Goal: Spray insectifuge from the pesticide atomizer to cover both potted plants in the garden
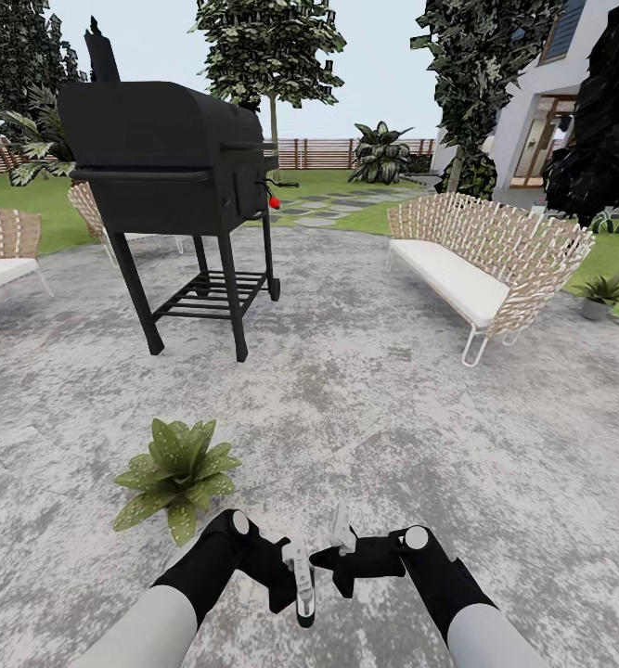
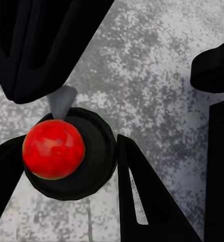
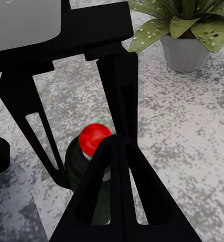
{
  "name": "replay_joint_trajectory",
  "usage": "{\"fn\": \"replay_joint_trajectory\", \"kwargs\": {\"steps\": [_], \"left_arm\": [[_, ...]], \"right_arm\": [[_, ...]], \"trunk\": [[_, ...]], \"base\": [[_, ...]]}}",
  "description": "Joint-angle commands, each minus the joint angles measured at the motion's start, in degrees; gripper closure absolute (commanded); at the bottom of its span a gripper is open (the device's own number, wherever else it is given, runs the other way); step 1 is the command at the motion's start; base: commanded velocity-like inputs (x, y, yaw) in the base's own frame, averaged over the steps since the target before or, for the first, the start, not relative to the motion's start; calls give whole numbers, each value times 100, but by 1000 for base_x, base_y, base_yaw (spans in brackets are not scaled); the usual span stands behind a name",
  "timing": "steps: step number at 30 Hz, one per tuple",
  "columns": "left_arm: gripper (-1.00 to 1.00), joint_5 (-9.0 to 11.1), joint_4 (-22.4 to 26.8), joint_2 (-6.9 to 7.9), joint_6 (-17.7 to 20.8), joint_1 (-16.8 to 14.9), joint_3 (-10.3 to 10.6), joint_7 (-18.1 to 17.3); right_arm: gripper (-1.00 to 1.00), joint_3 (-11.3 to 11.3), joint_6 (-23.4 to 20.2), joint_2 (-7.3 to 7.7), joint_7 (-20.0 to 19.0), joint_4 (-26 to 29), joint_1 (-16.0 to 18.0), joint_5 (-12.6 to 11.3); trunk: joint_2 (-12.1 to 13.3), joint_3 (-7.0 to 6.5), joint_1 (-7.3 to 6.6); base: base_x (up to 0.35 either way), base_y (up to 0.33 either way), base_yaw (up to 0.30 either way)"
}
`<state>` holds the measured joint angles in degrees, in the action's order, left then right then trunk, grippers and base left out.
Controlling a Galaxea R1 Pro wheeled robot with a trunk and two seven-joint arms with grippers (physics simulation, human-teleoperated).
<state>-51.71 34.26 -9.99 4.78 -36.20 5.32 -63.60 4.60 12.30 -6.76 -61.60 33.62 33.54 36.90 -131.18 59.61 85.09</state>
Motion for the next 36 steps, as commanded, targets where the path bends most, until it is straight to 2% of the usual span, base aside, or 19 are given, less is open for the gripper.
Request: {"fn": "replay_joint_trajectory", "kwargs": {"steps": [1, 9, 16, 18, 20, 28, 29, 32, 33, 36], "left_arm": [[100, -8, 10, -1, 49, -1, 4, -26], [100, -12, 10, -1, 85, -1, 4, 7], [100, -152, -12, 20, 108, 38, 53, 40], [100, -384, -15, 72, 110, 49, 40, 41], [100, -528, -16, 172, 116, 57, 24, 45], [100, -586, -11, 679, 119, 65, -23, 52], [100, -583, -9, 767, 115, 67, -27, 57], [100, -541, -8, 1020, 108, 69, -42, 110], [100, -532, -8, 1054, 106, 71, -63, 149], [100, -505, -4, 1108, 97, 93, -381, 473]], "right_arm": [[100, 48, 43, -10, -27, 4, 3, 61], [100, 49, 44, -10, -27, 4, 3, 60], [100, 45, 43, -10, -27, 4, 3, 61], [100, 49, 44, -10, -27, 4, 3, 60], [100, 48, 44, -10, -27, 4, 3, 62], [100, 50, 44, -4, -27, -4, 3, 63], [-100, 54, 44, -1, -27, -4, 3, 63], [-100, 64, 44, 12, -27, -10, 3, 63], [-100, 65, 44, 17, -22, -12, 3, 63], [-100, 76, 50, 58, -1, -26, 3, 70]], "trunk": [[-2, 5, -1], [-2, 5, -1], [-2, 5, -1], [-2, 5, -1], [-2, 5, -1], [-2, 5, -1], [-2, 5, -1], [-2, 5, -1], [-2, 5, -1], [-2, 5, -1]], "base": [[0, 0, 0], [0, 0, 0], [0, 0, 0], [0, 0, 0], [0, 0, 0], [0, 0, 0], [0, 0, 0], [0, 0, 0], [0, 0, 0], [0, 0, 0]]}}
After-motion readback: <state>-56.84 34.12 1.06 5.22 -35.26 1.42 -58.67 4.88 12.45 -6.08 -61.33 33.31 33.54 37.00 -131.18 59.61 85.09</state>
